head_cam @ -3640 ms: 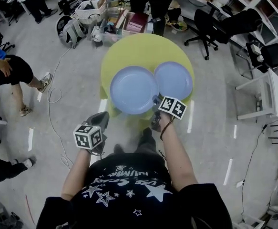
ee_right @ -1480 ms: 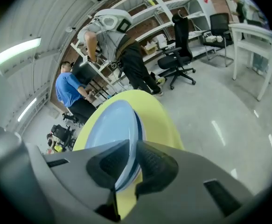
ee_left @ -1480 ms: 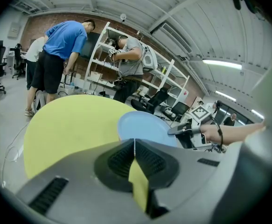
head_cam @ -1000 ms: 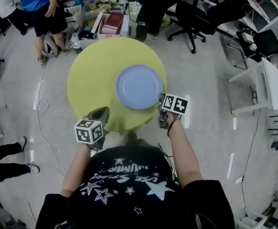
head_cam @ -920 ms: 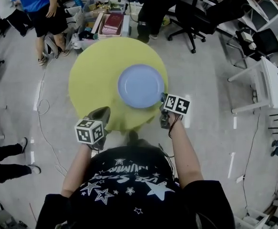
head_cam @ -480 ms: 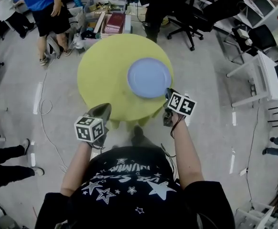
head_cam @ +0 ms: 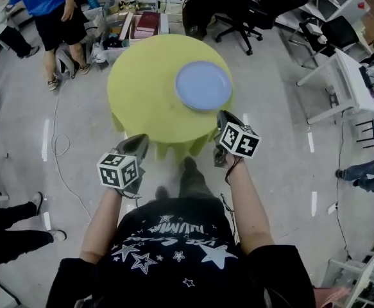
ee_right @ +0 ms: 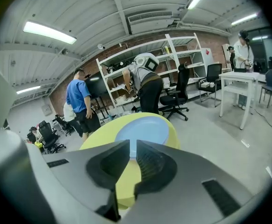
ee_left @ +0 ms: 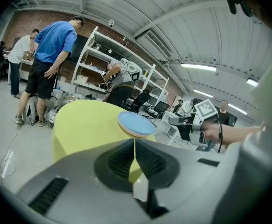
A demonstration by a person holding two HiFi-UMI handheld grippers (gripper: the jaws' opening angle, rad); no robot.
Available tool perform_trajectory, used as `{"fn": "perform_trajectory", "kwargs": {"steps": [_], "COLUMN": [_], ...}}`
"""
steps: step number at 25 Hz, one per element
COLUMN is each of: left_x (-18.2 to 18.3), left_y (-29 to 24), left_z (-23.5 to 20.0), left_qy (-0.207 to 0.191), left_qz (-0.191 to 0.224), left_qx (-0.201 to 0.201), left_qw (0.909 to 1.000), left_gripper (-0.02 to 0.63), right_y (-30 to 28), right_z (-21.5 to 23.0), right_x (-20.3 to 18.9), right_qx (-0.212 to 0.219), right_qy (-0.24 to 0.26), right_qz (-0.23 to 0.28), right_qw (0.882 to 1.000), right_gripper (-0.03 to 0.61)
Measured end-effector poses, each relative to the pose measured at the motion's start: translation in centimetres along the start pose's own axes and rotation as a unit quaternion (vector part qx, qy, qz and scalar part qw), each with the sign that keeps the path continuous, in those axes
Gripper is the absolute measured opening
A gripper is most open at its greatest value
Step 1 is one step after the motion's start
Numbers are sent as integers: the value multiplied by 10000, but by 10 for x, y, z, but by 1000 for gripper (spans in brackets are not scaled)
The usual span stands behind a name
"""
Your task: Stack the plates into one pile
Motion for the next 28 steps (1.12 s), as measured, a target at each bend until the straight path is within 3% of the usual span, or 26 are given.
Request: {"fn": "perform_trajectory", "kwargs": {"steps": [10, 28], "left_x": [5, -2], "left_y": [22, 21], "left_z": [11, 51], "left_qy": [-273, -323], "left_qz": [59, 179], "left_qx": [-288, -250], "left_qw": [9992, 9990], "left_gripper": [20, 20], "right_y": [53, 88], "right_z": [-30, -52], "right_x": [-15, -24], "right_qx": [166, 744], "right_qy": [13, 625], "right_qz": [378, 503], "right_qw": [9991, 9940], "right_gripper": [17, 15]}}
Point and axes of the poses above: the fingertips, and each gripper's own axes: y backward along the fingers, z to its right, x out of its top, the point moved 6 cm from there along y, backward along the fingers, and after that the axes turned 11 degrees about -x, right-handed, at the moved point
